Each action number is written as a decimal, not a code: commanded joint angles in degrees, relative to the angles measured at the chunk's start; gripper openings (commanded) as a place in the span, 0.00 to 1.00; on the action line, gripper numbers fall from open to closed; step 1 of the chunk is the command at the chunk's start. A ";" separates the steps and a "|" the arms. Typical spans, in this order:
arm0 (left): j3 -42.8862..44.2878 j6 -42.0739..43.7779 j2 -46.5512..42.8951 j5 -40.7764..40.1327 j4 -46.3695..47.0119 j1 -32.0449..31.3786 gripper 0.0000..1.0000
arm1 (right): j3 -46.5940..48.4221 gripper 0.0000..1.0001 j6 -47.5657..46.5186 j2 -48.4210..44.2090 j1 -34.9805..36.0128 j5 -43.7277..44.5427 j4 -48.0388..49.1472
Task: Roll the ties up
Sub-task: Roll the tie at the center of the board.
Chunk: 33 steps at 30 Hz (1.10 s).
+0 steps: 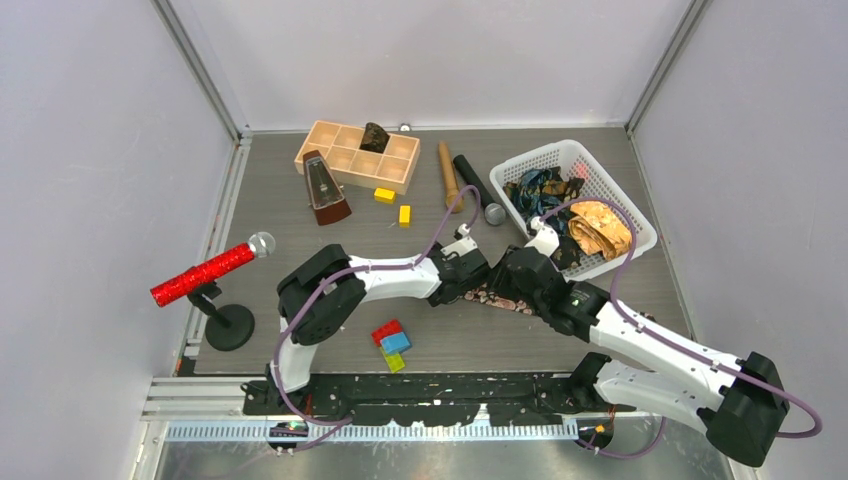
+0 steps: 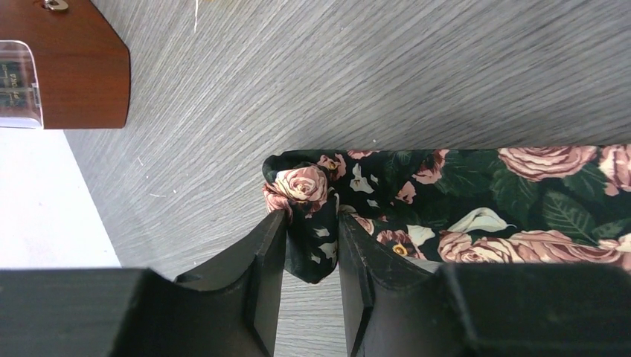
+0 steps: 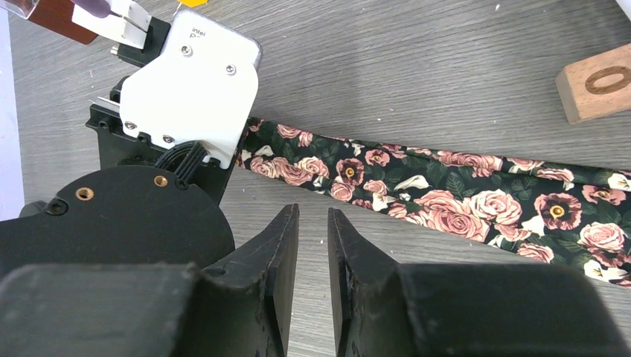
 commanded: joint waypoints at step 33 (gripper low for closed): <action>-0.69 -2.08 -4.68 9.07 4.12 -1.01 0.44 | 0.33 0.29 1.63 -0.62 -0.05 2.00 -0.55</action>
